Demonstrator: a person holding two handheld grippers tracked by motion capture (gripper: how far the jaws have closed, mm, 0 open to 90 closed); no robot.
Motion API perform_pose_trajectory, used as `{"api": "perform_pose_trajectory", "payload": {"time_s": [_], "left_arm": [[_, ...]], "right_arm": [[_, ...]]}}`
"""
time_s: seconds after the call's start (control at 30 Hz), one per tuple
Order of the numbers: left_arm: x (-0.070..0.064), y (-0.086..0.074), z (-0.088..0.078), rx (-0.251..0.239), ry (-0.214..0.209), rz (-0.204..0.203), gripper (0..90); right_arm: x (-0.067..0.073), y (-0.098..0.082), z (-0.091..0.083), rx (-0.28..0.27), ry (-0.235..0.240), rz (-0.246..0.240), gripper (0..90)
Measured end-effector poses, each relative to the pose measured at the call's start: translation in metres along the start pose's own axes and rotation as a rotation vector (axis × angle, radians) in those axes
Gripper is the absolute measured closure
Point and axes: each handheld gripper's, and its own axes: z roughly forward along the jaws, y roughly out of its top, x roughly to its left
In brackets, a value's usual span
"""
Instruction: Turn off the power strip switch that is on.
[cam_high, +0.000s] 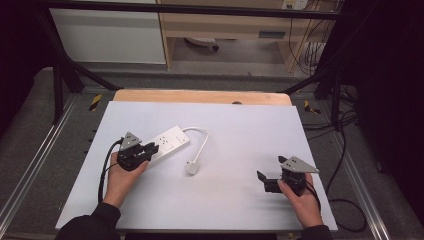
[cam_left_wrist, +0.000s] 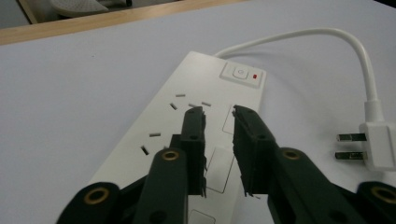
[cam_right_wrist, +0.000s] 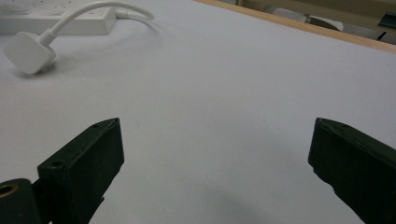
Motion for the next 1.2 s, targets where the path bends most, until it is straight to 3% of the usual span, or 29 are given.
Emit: {"api": "perform_pose_trajectory", "payload": {"time_s": [0.2,0.27,0.33,0.57,0.73,0.9,1.2], "left_arm": [[0.0,0.002,-0.001,-0.033,0.0,-0.011,65.0],[-0.001,0.002,-0.001,-0.04,0.014,-0.022,54.9],[0.0,0.002,-0.001,-0.047,0.014,-0.029,51.5],[0.0,0.005,0.0,-0.056,0.042,-0.089,26.5],[0.0,0.007,-0.002,-0.076,0.05,-0.088,15.1],[-0.002,0.011,-0.005,-0.117,0.044,-0.078,6.9],[-0.007,0.018,-0.014,-0.193,0.036,-0.058,6.0]], "right_arm": [[0.0,0.0,0.0,-0.002,0.001,0.0,3.9],[0.0,0.0,0.0,0.0,0.001,0.001,3.9],[0.0,0.0,0.0,0.002,0.001,-0.002,4.0],[0.0,0.0,0.0,0.001,0.002,-0.001,3.9],[0.0,0.0,0.0,0.0,0.002,-0.001,3.9],[0.0,0.0,0.0,-0.001,0.003,0.001,3.9],[0.0,0.0,0.0,-0.001,0.004,0.0,3.9]]}}
